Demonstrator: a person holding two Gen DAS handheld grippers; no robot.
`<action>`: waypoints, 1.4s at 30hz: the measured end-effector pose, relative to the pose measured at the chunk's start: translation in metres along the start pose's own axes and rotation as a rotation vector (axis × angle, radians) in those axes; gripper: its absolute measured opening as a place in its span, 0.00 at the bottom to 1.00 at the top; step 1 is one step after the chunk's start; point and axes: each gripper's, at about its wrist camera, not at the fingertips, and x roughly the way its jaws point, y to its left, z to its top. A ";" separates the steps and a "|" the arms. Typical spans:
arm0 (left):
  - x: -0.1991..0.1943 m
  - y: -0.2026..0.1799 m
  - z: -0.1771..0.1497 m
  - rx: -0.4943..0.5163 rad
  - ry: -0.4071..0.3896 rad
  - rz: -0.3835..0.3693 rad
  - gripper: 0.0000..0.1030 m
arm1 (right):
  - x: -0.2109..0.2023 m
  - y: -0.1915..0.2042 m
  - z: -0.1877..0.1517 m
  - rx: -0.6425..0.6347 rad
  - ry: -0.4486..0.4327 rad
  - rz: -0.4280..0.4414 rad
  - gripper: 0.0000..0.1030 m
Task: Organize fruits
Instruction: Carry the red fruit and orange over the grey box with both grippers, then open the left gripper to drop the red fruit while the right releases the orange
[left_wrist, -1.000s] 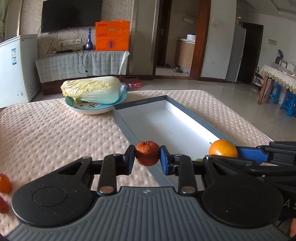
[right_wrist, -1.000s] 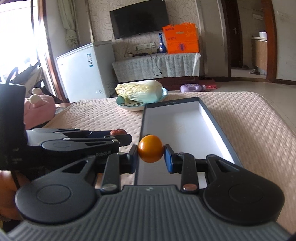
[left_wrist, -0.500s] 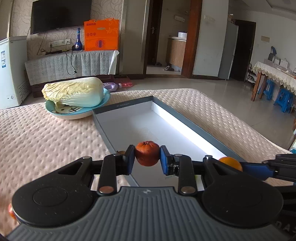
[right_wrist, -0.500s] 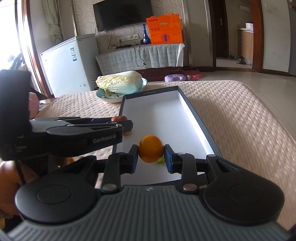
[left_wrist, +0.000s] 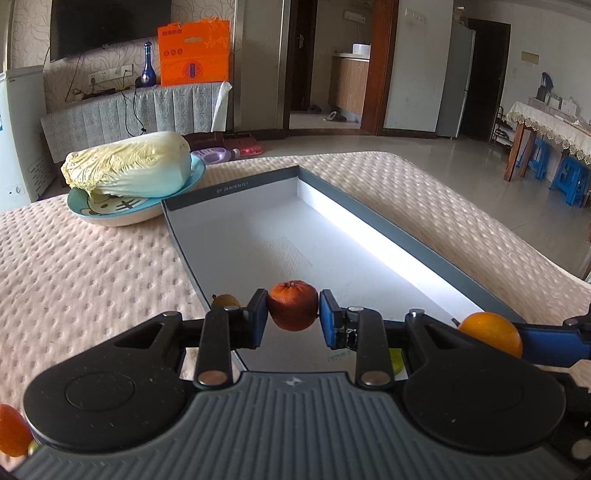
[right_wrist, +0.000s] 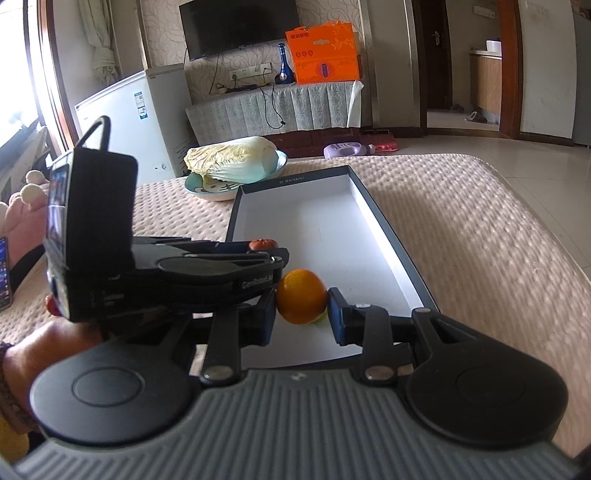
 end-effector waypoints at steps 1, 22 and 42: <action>0.000 0.000 0.000 0.000 0.000 0.000 0.33 | 0.001 0.000 0.000 0.001 0.001 0.000 0.32; -0.008 0.008 0.001 -0.029 -0.021 -0.002 0.48 | 0.023 -0.008 0.002 0.068 0.024 -0.065 0.32; -0.095 0.075 -0.007 -0.085 -0.110 0.082 0.54 | 0.066 0.020 0.002 0.062 0.089 -0.072 0.33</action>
